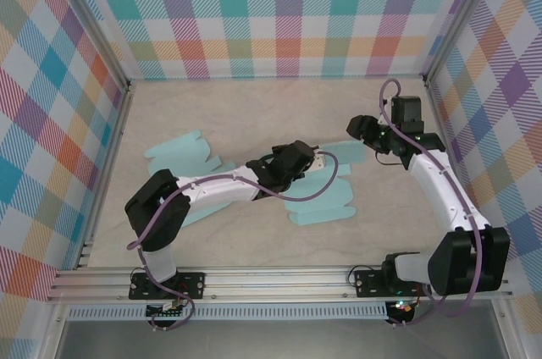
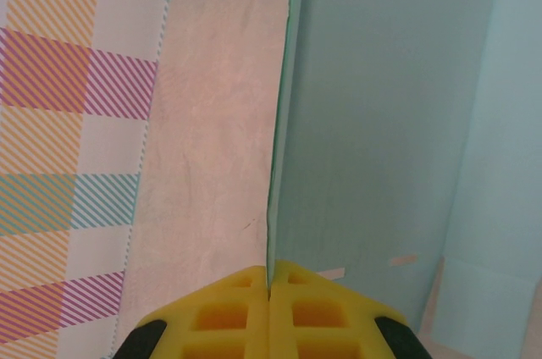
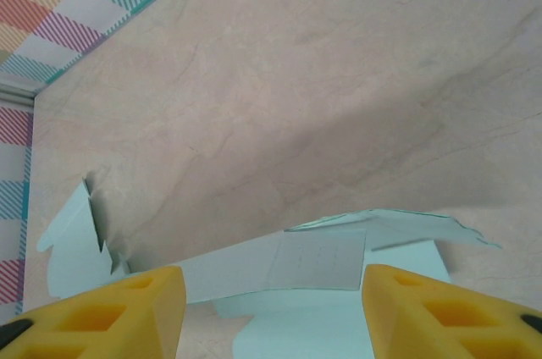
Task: Fold the paper box
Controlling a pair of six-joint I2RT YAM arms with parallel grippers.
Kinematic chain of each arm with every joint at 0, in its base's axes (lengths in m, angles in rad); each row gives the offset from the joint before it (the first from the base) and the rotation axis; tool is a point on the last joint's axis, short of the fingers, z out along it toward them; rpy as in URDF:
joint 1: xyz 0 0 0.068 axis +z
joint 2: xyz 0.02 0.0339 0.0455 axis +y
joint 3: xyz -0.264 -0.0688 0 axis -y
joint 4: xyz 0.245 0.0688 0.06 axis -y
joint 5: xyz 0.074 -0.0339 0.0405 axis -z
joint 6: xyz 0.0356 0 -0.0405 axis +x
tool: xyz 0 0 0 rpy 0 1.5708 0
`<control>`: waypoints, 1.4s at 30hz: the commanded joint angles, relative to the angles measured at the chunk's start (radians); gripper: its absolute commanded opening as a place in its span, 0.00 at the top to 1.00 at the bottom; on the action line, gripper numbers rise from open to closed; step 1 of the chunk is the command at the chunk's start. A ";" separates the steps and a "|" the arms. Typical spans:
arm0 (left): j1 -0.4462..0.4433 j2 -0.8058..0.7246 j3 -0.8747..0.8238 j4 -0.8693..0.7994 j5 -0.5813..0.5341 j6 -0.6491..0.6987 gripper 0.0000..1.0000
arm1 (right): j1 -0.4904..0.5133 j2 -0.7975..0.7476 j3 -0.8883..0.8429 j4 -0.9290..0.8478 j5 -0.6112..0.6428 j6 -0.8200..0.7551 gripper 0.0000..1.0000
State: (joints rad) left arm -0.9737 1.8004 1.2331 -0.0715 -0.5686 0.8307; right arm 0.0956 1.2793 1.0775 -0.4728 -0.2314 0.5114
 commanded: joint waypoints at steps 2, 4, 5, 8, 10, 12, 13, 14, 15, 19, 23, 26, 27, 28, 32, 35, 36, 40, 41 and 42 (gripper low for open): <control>-0.008 0.016 0.033 -0.022 0.011 -0.005 1.00 | 0.012 0.001 0.008 -0.011 0.003 -0.006 0.44; -0.007 0.017 0.031 -0.014 0.012 -0.008 1.00 | 0.021 0.021 -0.002 0.007 -0.010 0.004 0.45; -0.007 0.018 0.027 -0.009 0.011 -0.008 1.00 | 0.025 0.032 -0.003 0.011 -0.015 0.005 0.45; -0.008 0.022 0.020 0.002 0.007 -0.003 1.00 | 0.040 0.083 0.001 0.035 -0.037 0.009 0.46; -0.008 0.024 0.016 0.011 -0.001 0.004 1.00 | 0.050 0.122 0.016 0.039 -0.042 0.005 0.46; -0.007 0.024 0.015 0.020 -0.002 0.007 1.00 | 0.056 0.158 0.029 0.039 -0.043 0.004 0.47; -0.007 0.024 0.017 0.023 -0.001 0.005 1.00 | 0.057 0.173 0.035 0.039 -0.045 0.004 0.48; -0.008 0.022 0.017 0.027 0.000 0.003 1.00 | 0.061 0.185 0.038 0.039 -0.049 0.005 0.49; -0.008 0.022 0.017 0.031 0.001 0.001 1.00 | 0.066 0.197 0.041 0.041 -0.053 0.005 0.50; -0.008 0.030 0.023 0.056 -0.027 -0.002 1.00 | 0.088 0.217 0.021 0.063 -0.058 0.018 0.52; -0.008 0.042 0.032 0.063 -0.040 -0.013 1.00 | 0.095 0.202 -0.042 0.140 -0.096 0.069 0.55; -0.011 0.047 0.027 0.079 -0.045 -0.018 1.00 | 0.099 0.204 -0.073 0.186 -0.113 0.102 0.57; -0.012 0.046 0.026 0.085 -0.044 -0.020 1.00 | 0.101 0.207 -0.079 0.198 -0.116 0.109 0.58; -0.013 0.048 0.025 0.093 -0.046 -0.019 1.00 | 0.101 0.209 -0.088 0.210 -0.119 0.122 0.59; -0.015 0.049 0.025 0.119 -0.065 -0.019 1.00 | 0.104 0.213 -0.122 0.268 -0.134 0.173 0.60; -0.017 0.048 0.022 0.127 -0.062 -0.019 1.00 | 0.104 0.201 -0.154 0.338 -0.153 0.217 0.58; -0.017 0.047 0.020 0.130 -0.058 -0.019 1.00 | 0.105 0.197 -0.159 0.355 -0.157 0.228 0.58; -0.023 0.048 0.015 0.145 -0.054 -0.024 1.00 | 0.104 0.182 -0.183 0.414 -0.160 0.271 0.62; -0.025 0.049 0.014 0.148 -0.054 -0.025 1.00 | 0.104 0.179 -0.186 0.422 -0.158 0.276 0.65; -0.026 0.050 0.016 0.148 -0.053 -0.026 1.00 | 0.104 0.176 -0.189 0.429 -0.155 0.283 0.69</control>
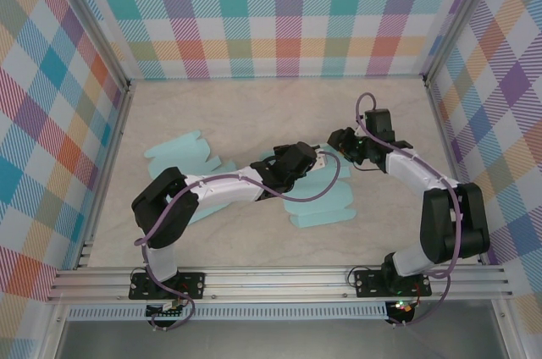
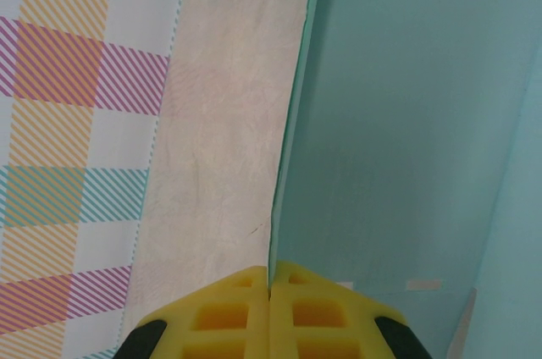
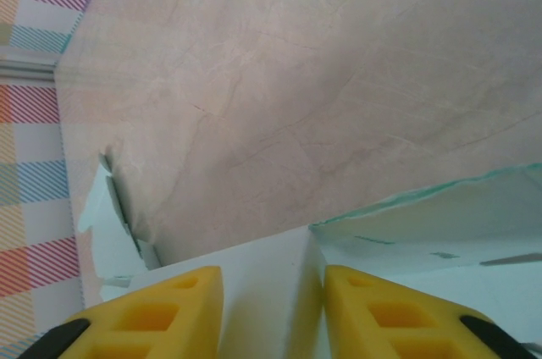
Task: Fold the paper box
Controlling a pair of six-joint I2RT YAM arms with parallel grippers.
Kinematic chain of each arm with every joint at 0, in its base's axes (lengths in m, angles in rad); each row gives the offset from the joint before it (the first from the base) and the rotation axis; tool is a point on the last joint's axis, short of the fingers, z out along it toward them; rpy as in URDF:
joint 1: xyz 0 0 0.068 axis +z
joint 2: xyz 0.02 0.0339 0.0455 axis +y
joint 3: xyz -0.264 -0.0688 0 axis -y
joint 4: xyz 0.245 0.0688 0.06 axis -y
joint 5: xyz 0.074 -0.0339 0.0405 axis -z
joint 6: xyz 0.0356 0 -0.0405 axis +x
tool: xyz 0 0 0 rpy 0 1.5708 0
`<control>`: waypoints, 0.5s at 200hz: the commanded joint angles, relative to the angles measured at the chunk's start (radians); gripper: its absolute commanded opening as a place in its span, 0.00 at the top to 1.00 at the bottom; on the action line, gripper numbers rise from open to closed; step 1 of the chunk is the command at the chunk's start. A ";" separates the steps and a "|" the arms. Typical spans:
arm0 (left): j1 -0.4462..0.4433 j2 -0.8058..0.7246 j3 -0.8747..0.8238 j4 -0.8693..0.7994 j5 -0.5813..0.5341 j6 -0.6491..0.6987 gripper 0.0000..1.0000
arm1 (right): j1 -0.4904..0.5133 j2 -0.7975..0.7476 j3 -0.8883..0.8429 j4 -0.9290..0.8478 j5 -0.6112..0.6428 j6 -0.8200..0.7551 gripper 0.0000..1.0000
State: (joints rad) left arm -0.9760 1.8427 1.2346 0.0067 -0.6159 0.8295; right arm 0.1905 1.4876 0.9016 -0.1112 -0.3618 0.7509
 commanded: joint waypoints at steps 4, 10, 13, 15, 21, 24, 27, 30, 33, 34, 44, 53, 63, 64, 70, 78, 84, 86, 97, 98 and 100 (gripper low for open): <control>-0.025 0.010 0.018 0.072 -0.008 -0.025 1.00 | 0.009 -0.038 -0.020 0.073 -0.018 0.049 0.78; -0.024 0.013 0.020 0.072 -0.011 -0.026 1.00 | 0.009 -0.041 -0.022 0.076 -0.015 0.050 0.83; -0.024 0.014 0.020 0.075 -0.011 -0.026 1.00 | 0.010 -0.043 -0.024 0.076 -0.012 0.050 0.85; -0.024 0.015 0.020 0.075 -0.014 -0.026 1.00 | 0.009 -0.045 -0.026 0.074 -0.010 0.050 0.86; -0.024 0.015 0.020 0.080 -0.016 -0.026 1.00 | 0.008 -0.049 -0.028 0.069 -0.007 0.049 0.86; -0.024 0.017 0.019 0.081 -0.019 -0.026 1.00 | 0.009 -0.051 -0.027 0.066 -0.004 0.046 0.86; -0.025 0.018 0.019 0.082 -0.019 -0.025 1.00 | 0.009 -0.054 -0.027 0.059 -0.002 0.043 0.86; -0.025 0.020 0.020 0.083 -0.020 -0.024 1.00 | 0.008 -0.056 -0.027 0.052 0.001 0.040 0.86; -0.024 0.020 0.020 0.082 -0.021 -0.024 1.00 | 0.009 -0.059 -0.026 0.046 0.004 0.036 0.85; -0.024 0.020 0.020 0.081 -0.021 -0.025 1.00 | 0.009 -0.060 -0.025 0.044 0.004 0.035 0.84; -0.024 0.024 0.024 0.078 -0.029 -0.021 1.00 | 0.009 -0.074 -0.022 0.015 0.014 0.017 0.78; -0.024 0.027 0.024 0.080 -0.040 -0.016 1.00 | 0.009 -0.090 -0.020 -0.008 0.027 0.001 0.72; -0.024 0.029 0.020 0.084 -0.049 -0.008 1.00 | 0.007 -0.117 -0.021 -0.041 0.048 -0.019 0.67; -0.025 0.029 0.021 0.084 -0.049 -0.007 1.00 | 0.007 -0.120 -0.021 -0.044 0.052 -0.021 0.67; -0.023 0.030 0.019 0.087 -0.053 -0.004 1.00 | 0.007 -0.138 -0.022 -0.061 0.066 -0.031 0.64; -0.023 0.030 0.016 0.090 -0.055 -0.003 1.00 | 0.004 -0.167 -0.027 -0.086 0.081 -0.046 0.61; -0.021 0.030 0.015 0.090 -0.055 -0.003 1.00 | 0.002 -0.190 -0.031 -0.100 0.089 -0.057 0.60; -0.021 0.030 0.014 0.091 -0.055 -0.003 1.00 | 0.001 -0.197 -0.033 -0.107 0.093 -0.061 0.60; -0.020 0.027 0.009 0.099 -0.057 -0.003 1.00 | -0.005 -0.242 -0.045 -0.139 0.113 -0.079 0.59; -0.020 0.026 0.009 0.100 -0.056 -0.003 1.00 | -0.006 -0.246 -0.047 -0.143 0.116 -0.082 0.59; -0.020 0.026 0.008 0.101 -0.057 -0.003 1.00 | -0.007 -0.256 -0.049 -0.147 0.119 -0.084 0.59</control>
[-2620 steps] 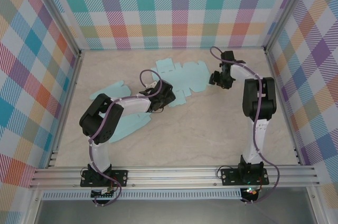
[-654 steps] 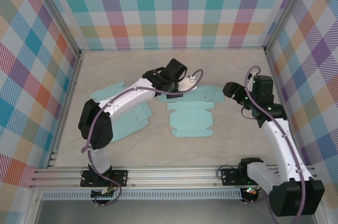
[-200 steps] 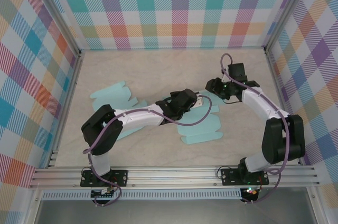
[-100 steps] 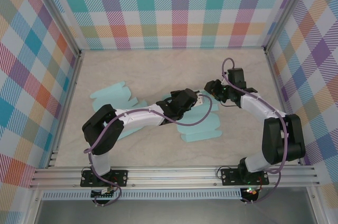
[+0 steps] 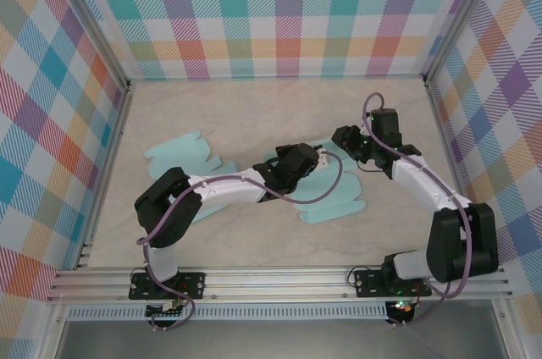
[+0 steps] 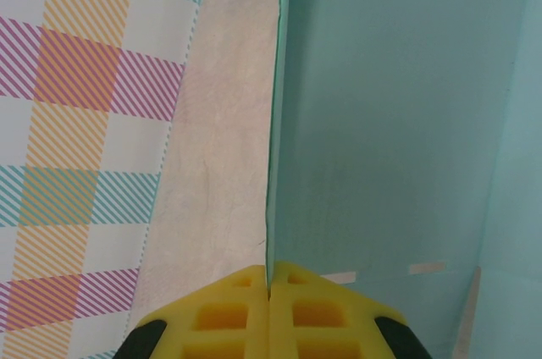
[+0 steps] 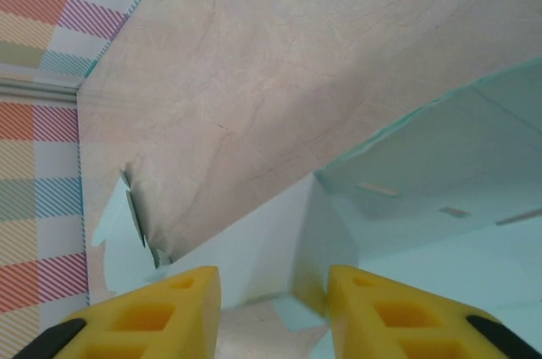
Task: Fold the paper box
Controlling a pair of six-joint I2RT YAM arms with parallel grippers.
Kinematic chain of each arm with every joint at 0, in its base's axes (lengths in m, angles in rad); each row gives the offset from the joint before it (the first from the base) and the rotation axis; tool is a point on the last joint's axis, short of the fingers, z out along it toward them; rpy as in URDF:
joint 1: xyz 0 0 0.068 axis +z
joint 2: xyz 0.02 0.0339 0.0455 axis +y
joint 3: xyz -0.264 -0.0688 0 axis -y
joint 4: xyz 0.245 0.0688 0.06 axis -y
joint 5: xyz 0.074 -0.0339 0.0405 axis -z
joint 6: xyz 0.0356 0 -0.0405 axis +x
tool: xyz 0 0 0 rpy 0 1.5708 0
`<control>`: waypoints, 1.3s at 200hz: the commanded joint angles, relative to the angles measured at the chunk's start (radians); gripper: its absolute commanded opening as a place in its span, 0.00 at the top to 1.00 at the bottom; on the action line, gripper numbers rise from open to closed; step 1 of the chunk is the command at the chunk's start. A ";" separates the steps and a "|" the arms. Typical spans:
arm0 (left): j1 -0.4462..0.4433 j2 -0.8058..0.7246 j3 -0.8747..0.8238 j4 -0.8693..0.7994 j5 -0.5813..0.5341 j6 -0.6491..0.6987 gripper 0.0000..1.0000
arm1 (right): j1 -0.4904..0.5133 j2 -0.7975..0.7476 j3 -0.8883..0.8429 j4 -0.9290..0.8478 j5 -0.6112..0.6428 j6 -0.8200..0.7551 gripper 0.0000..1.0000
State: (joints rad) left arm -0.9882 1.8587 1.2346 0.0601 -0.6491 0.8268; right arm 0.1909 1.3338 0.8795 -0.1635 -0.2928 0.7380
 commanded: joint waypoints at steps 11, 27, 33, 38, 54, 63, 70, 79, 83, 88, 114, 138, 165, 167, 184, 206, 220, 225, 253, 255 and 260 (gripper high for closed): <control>-0.005 0.004 0.001 0.056 -0.019 -0.001 1.00 | -0.016 -0.148 -0.043 -0.131 0.073 -0.092 0.59; 0.001 -0.004 -0.007 0.057 -0.005 -0.004 1.00 | -0.032 -0.206 -0.072 -0.182 0.109 -0.115 0.59; 0.003 -0.006 -0.010 0.056 0.001 -0.006 1.00 | -0.041 -0.225 -0.089 -0.192 0.116 -0.120 0.59; 0.004 -0.006 -0.010 0.055 0.004 -0.006 1.00 | -0.047 -0.239 -0.105 -0.195 0.119 -0.122 0.59; 0.006 -0.003 -0.012 0.051 0.015 -0.008 1.00 | -0.071 -0.267 -0.154 -0.195 0.118 -0.124 0.59; 0.006 0.002 -0.012 0.050 0.017 -0.008 1.00 | -0.081 -0.270 -0.178 -0.190 0.116 -0.128 0.59; 0.006 0.006 -0.011 0.051 0.017 -0.008 1.00 | -0.089 -0.266 -0.193 -0.184 0.116 -0.132 0.59; 0.006 0.012 -0.009 0.051 0.018 -0.008 1.00 | -0.098 -0.256 -0.209 -0.170 0.116 -0.139 0.59; 0.006 0.013 -0.009 0.050 0.016 -0.008 1.00 | -0.103 -0.248 -0.216 -0.163 0.116 -0.142 0.59; 0.006 0.015 -0.009 0.050 0.017 -0.008 1.00 | -0.111 -0.237 -0.224 -0.150 0.112 -0.143 0.59; 0.005 0.018 -0.006 0.044 0.022 -0.008 1.00 | -0.129 -0.160 -0.241 -0.075 0.094 -0.161 0.56; 0.008 0.016 -0.009 0.041 0.028 -0.005 1.00 | -0.131 -0.082 -0.237 -0.009 0.096 -0.182 0.49; 0.010 0.011 -0.011 0.035 0.028 -0.002 1.00 | -0.131 -0.001 -0.218 0.041 0.112 -0.204 0.44; 0.010 0.011 -0.011 0.035 0.028 -0.001 1.00 | -0.131 0.005 -0.216 0.045 0.112 -0.205 0.44; 0.010 0.008 -0.011 0.035 0.025 -0.002 1.00 | -0.132 0.053 -0.201 0.084 0.091 -0.216 0.44; 0.011 0.010 -0.009 0.035 0.022 -0.003 1.00 | -0.131 0.118 -0.185 0.118 0.082 -0.214 0.44; 0.011 0.011 -0.010 0.033 0.021 -0.005 1.00 | -0.131 0.155 -0.172 0.119 0.089 -0.215 0.44; 0.011 0.012 -0.008 0.032 0.021 -0.005 1.00 | -0.131 0.167 -0.168 0.122 0.087 -0.217 0.44; 0.011 0.016 0.000 0.024 0.019 -0.009 1.00 | -0.127 0.184 -0.174 0.167 0.041 -0.227 0.49; 0.011 0.018 0.000 0.023 0.020 -0.009 1.00 | -0.126 0.182 -0.176 0.171 0.040 -0.228 0.49; 0.011 0.020 0.002 0.022 0.019 -0.009 1.00 | -0.124 0.179 -0.180 0.177 0.041 -0.228 0.50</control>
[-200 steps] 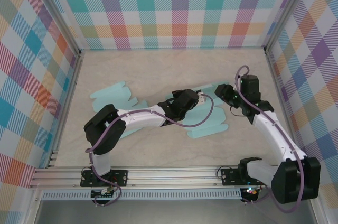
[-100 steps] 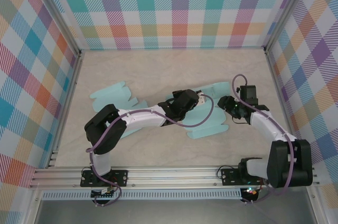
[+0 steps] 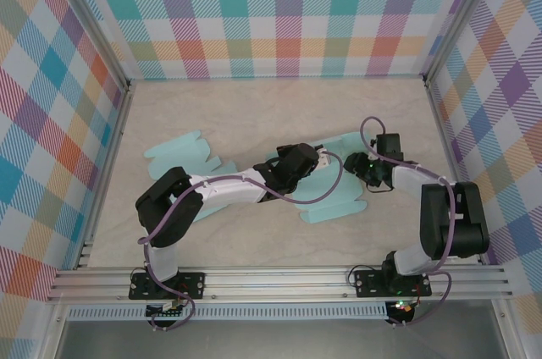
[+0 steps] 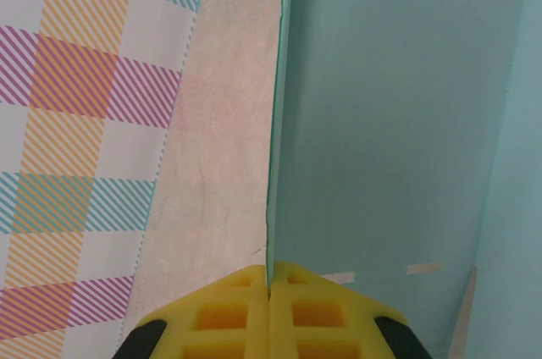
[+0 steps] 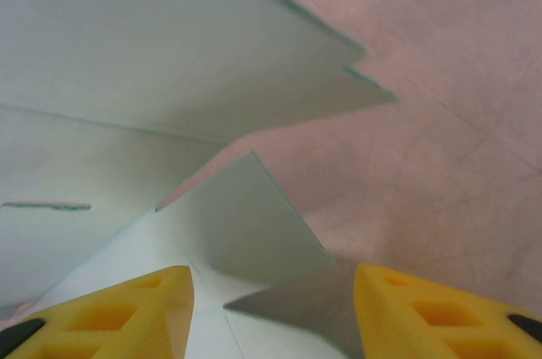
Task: Fold the paper box
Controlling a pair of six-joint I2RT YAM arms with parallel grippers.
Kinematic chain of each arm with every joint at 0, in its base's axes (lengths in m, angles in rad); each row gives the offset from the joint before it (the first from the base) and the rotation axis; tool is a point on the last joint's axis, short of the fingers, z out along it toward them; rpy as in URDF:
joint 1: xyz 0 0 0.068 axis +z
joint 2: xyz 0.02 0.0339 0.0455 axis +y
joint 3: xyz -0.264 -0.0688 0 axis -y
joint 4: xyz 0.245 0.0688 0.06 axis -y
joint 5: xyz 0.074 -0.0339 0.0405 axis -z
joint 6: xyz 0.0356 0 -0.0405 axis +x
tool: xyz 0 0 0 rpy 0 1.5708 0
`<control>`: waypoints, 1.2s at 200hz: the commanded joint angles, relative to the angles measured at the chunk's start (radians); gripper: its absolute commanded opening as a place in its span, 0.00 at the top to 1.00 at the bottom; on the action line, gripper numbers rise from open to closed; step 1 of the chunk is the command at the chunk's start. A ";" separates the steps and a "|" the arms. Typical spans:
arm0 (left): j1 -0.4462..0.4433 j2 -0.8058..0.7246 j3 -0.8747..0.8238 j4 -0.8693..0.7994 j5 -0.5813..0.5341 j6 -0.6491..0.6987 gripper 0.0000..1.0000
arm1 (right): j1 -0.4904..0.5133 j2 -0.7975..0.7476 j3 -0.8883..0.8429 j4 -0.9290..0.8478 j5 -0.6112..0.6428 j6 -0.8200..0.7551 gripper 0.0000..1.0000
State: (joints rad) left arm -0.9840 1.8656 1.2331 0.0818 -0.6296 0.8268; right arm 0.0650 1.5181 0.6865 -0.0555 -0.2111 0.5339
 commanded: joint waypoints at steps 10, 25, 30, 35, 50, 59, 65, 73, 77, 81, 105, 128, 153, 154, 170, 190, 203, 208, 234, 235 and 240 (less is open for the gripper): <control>0.007 0.014 0.007 -0.005 -0.002 -0.012 1.00 | 0.004 -0.016 0.007 0.081 -0.040 -0.030 0.51; 0.007 0.021 0.012 -0.012 -0.007 -0.015 1.00 | 0.009 -0.035 0.002 0.089 -0.034 -0.034 0.52; 0.006 0.024 0.014 -0.014 -0.011 -0.017 1.00 | 0.010 -0.041 0.001 0.088 -0.032 -0.035 0.53; 0.007 0.026 0.016 -0.016 -0.016 -0.017 1.00 | 0.013 -0.047 -0.002 0.088 -0.029 -0.037 0.54; 0.007 0.032 0.021 -0.017 -0.025 -0.018 1.00 | 0.018 -0.065 -0.008 0.095 -0.029 -0.041 0.55; 0.007 0.035 0.023 -0.019 -0.025 -0.019 1.00 | 0.023 -0.075 -0.013 0.099 -0.032 -0.040 0.56; 0.007 0.035 0.027 -0.020 -0.027 -0.021 1.00 | 0.025 -0.082 -0.015 0.102 -0.036 -0.041 0.57; 0.007 0.039 0.028 -0.020 -0.027 -0.025 1.00 | 0.030 -0.089 -0.018 0.105 -0.038 -0.037 0.58; 0.007 0.039 0.031 -0.020 -0.029 -0.027 1.00 | 0.034 -0.092 -0.020 0.106 -0.039 -0.034 0.58; 0.007 0.042 0.033 -0.020 -0.031 -0.026 1.00 | 0.037 -0.096 -0.021 0.108 -0.040 -0.032 0.59; 0.007 0.055 0.050 -0.022 -0.047 -0.029 1.00 | 0.052 -0.099 -0.032 0.123 -0.053 0.003 0.63; 0.007 0.066 0.060 -0.021 -0.053 -0.035 1.00 | 0.065 -0.076 -0.046 0.155 -0.079 0.045 0.65; 0.007 0.070 0.064 -0.010 -0.065 -0.040 1.00 | 0.077 -0.043 -0.064 0.202 -0.109 0.096 0.68; 0.007 0.070 0.063 -0.009 -0.066 -0.040 1.00 | 0.077 -0.042 -0.064 0.203 -0.111 0.097 0.68; 0.007 0.070 0.066 -0.006 -0.066 -0.041 1.00 | 0.089 -0.027 -0.078 0.247 -0.129 0.130 0.71; 0.007 0.070 0.068 -0.005 -0.059 -0.049 1.00 | 0.106 -0.005 -0.078 0.277 -0.127 0.147 0.73; 0.007 0.067 0.064 0.004 -0.060 -0.052 1.00 | 0.116 0.018 -0.072 0.291 -0.126 0.153 0.74; 0.007 0.067 0.063 0.005 -0.060 -0.052 1.00 | 0.120 0.029 -0.068 0.297 -0.125 0.156 0.74; 0.007 0.063 0.055 0.013 -0.068 -0.054 1.00 | 0.133 0.085 -0.052 0.318 -0.133 0.175 0.74; 0.007 0.064 0.055 0.013 -0.068 -0.054 1.00 | 0.133 0.088 -0.051 0.320 -0.134 0.176 0.74; 0.007 0.062 0.052 0.015 -0.069 -0.053 1.00 | 0.133 0.096 -0.049 0.321 -0.136 0.181 0.74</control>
State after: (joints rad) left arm -0.9833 1.9251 1.2728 0.0650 -0.6811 0.8028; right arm 0.1814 1.5608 0.6189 0.2241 -0.3119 0.6765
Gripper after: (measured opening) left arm 0.049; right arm 0.260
